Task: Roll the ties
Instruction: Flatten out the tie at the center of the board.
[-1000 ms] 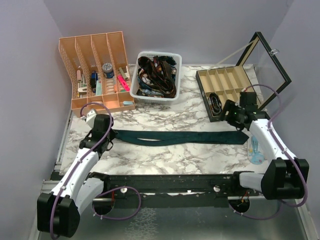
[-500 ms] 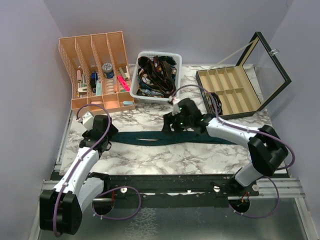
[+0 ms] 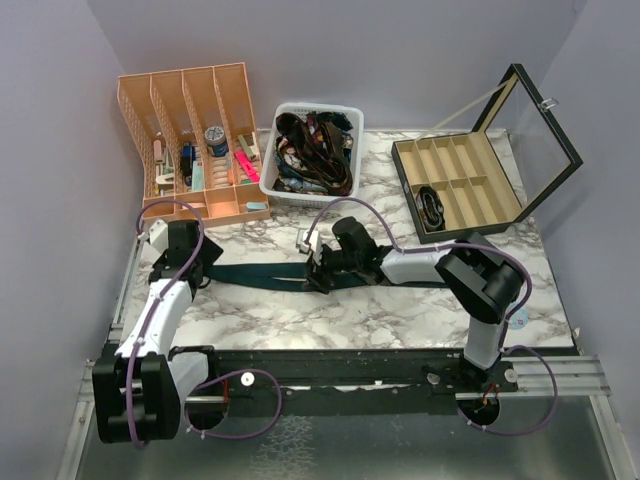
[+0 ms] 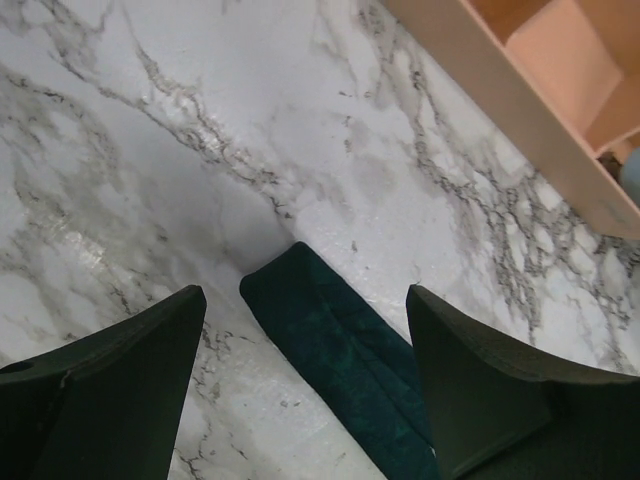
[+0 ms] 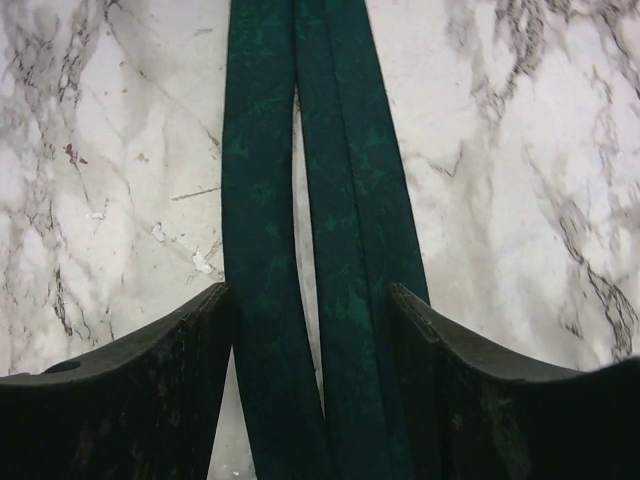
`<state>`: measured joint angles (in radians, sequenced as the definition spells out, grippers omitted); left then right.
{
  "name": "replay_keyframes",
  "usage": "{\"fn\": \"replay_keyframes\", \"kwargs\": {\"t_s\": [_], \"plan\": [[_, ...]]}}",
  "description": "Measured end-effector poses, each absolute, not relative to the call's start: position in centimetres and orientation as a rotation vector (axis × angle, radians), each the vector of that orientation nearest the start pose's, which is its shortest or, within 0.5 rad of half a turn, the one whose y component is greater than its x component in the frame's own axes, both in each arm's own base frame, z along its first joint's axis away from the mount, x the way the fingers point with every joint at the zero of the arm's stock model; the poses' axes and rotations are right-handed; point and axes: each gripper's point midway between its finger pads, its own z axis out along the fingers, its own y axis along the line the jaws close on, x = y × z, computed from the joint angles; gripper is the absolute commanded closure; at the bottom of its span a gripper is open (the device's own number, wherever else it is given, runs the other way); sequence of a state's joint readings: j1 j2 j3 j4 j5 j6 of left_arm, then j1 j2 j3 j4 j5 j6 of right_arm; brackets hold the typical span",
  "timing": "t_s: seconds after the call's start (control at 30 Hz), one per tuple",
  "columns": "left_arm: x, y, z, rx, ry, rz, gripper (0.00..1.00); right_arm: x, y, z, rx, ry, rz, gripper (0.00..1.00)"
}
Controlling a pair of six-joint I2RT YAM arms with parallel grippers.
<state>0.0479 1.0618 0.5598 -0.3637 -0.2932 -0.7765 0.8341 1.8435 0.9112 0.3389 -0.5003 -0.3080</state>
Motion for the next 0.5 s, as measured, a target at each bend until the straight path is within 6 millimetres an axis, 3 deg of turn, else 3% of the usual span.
{"fn": "replay_keyframes", "kwargs": {"t_s": [0.23,0.43,0.5], "plan": [[28.2,3.1,10.1,-1.02,2.031,-0.087,0.17,24.3,40.3,4.4,-1.534,1.513,0.918,0.38],[27.7,3.2,9.7,-1.024,2.033,-0.081,0.17,23.7,41.1,2.4,-1.579,1.483,0.943,0.45],[27.6,3.2,9.5,-1.022,2.035,-0.079,0.17,23.7,41.4,2.4,-1.587,1.46,0.944,0.53]]}}
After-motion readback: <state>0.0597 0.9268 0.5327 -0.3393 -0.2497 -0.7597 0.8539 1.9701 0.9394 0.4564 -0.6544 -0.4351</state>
